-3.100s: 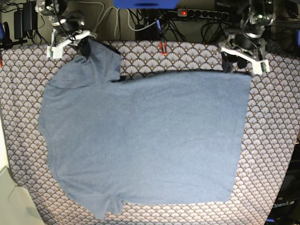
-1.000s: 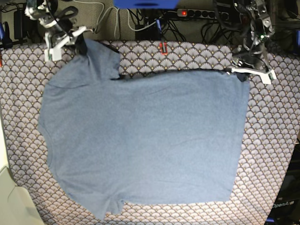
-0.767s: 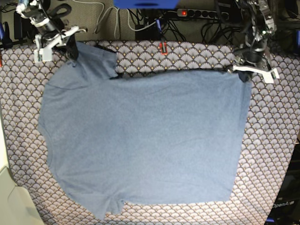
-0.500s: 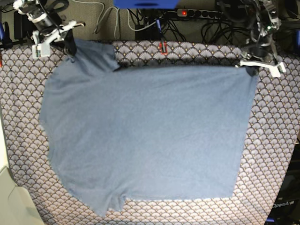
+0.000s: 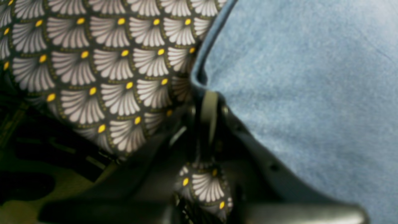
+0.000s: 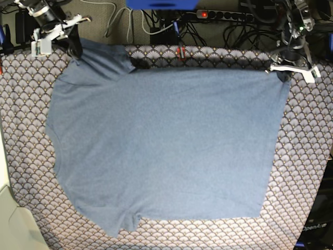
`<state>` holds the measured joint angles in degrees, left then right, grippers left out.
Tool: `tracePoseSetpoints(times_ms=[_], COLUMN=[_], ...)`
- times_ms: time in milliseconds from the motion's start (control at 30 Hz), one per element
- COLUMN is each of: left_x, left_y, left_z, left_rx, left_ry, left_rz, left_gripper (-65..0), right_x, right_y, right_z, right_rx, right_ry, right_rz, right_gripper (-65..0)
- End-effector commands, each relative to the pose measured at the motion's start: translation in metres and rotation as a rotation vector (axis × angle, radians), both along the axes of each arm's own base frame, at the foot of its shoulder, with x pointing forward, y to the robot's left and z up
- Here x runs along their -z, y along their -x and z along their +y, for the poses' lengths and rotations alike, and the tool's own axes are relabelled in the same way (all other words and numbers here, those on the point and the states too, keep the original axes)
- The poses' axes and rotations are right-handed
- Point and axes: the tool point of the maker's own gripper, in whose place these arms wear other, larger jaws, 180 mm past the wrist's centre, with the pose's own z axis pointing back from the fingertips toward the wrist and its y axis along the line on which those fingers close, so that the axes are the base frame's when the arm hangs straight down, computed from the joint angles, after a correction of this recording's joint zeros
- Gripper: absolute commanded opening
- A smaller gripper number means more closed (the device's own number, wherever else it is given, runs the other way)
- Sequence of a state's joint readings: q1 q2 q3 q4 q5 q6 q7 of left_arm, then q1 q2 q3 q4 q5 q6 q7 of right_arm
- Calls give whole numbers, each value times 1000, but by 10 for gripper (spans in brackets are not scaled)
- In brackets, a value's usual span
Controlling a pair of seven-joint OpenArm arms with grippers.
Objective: Fold the T-shirt properly
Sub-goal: 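Lift the shoulder edge with both grippers and fold it toward the hem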
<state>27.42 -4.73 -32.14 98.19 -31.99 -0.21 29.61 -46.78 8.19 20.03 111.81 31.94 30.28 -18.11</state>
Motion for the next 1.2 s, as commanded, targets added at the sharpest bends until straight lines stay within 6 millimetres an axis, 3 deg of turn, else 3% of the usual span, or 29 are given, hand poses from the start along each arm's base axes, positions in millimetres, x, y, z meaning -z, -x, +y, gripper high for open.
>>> tracePoseSetpoints(times_ms=[0, 200, 400, 633, 733, 867, 1033, 1167], left_x=[-10, -20, -24, -44, -52, -48, -43, -44], left_y=[-6, -35, -76, -129, -153, -179, -206, -222], left_z=[5, 4, 9, 27, 26, 20, 14, 17], left_rx=[1, 1, 34, 48, 78, 126, 183, 212], left_ry=[-30, -22, 17, 29, 21, 23, -1, -106], left_rz=[-34, -97, -83, -113, -129, -105, -58, -10], left_gripper=[-646, -646, -646, -646, -646, -646, -646, -646], right_x=[-13, -21, -19, -36, -29, -20, -10, -7], right_y=[-7, -35, -67, -123, -143, -167, -195, -218], right_z=[-1, -3, -9, -30, -47, -70, -81, -95], right_rx=[-1, -3, -96, -136, -122, -85, -104, -108], right_ry=[-8, 4, 93, 198, 211, 205, 214, 323], right_rz=[-59, -120, -66, -85, -57, -32, 2, 27], right_gripper=[-650, -650, -650, -650, -650, -650, -650, -650])
